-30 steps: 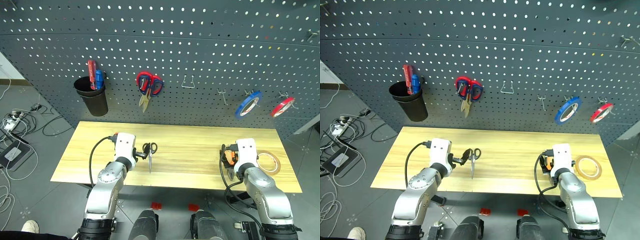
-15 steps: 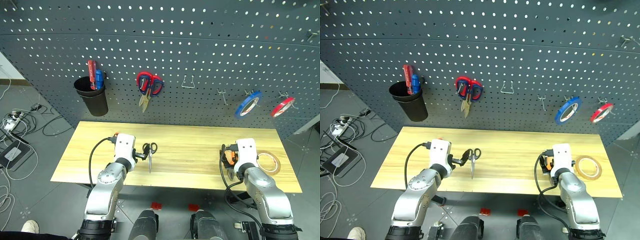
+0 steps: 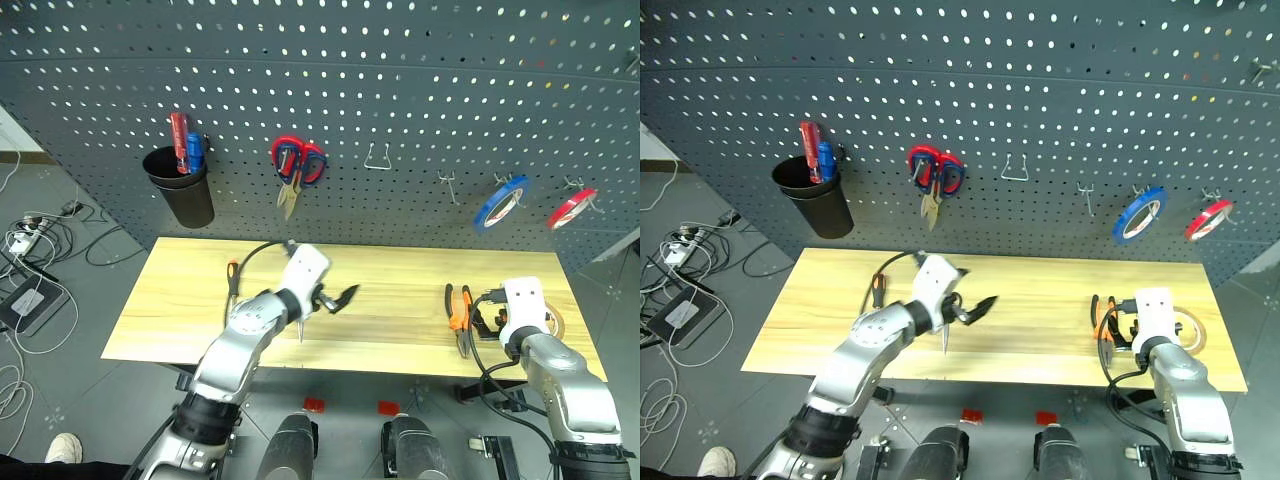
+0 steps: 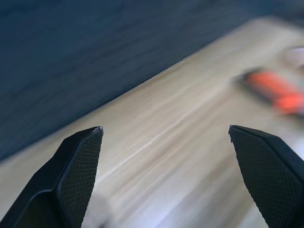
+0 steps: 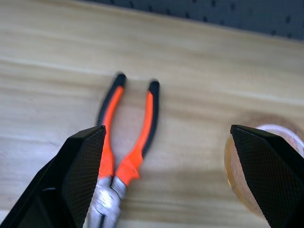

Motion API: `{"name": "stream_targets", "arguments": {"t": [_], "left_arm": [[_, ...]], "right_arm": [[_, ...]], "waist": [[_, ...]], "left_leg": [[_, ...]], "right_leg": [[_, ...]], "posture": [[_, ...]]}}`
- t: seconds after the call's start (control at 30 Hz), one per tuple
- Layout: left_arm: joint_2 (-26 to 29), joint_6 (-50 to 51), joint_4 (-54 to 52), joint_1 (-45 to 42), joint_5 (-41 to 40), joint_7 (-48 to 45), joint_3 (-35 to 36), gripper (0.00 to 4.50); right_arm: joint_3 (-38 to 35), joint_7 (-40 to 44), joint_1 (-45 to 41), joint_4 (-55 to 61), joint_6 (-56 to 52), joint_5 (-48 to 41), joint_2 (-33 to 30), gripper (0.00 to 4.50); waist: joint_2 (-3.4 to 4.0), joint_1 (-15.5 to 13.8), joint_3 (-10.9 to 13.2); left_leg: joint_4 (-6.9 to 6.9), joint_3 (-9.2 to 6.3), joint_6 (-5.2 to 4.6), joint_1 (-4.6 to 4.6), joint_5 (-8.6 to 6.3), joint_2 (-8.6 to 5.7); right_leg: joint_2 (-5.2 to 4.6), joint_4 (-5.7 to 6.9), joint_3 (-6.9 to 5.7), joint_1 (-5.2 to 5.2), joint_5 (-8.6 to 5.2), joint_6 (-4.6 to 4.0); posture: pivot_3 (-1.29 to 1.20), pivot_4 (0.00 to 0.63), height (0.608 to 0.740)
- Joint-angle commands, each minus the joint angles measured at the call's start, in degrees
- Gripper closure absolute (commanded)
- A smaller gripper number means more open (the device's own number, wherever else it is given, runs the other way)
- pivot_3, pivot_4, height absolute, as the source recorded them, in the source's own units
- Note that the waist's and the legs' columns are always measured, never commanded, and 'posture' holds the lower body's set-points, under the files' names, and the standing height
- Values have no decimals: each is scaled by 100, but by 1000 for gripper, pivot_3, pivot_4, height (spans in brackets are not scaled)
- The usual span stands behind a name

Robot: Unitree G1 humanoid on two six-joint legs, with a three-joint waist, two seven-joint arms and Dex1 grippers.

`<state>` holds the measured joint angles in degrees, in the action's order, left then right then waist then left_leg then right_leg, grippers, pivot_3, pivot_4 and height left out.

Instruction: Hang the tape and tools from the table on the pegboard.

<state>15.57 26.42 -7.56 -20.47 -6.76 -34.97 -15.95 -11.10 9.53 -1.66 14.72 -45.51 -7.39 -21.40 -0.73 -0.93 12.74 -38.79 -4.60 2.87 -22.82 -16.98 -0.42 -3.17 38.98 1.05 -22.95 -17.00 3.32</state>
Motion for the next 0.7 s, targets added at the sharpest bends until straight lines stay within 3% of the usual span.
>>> {"name": "stream_targets", "arguments": {"t": [0.03,0.3,0.53,0.7], "left_arm": [[-199,-512,463,-566,5,-671,-531,23],[-862,-1965,2662,-1923,263,-1836,-1131,23],[-1463,-3103,4547,-2838,591,-1937,-1026,23],[-1796,-3555,5259,-3216,747,-1934,-973,23]], "right_arm": [[-361,100,-232,-39,-269,-178,-160,0],[-515,405,-815,-787,-410,-284,-609,0],[-591,496,-1148,-1490,-165,-297,-827,0],[-563,525,-1283,-1873,68,-268,-881,0]], "waist": [[4,46,110],[-16,242,561],[-42,279,880],[-51,278,1049]], "left_leg": [[-1,1,-3,-2,-1,0],[-16,14,-13,-15,-7,1],[-25,21,-14,-38,-7,4],[-29,22,-13,-50,-6,4]], "right_leg": [[0,0,-1,-1,0,-1],[-2,2,2,-3,0,-1],[-4,14,1,-27,1,0],[-4,20,-3,-36,1,2]], "posture": [[55,341,740],[-12,424,740],[-19,478,740],[-5,495,740]]}}
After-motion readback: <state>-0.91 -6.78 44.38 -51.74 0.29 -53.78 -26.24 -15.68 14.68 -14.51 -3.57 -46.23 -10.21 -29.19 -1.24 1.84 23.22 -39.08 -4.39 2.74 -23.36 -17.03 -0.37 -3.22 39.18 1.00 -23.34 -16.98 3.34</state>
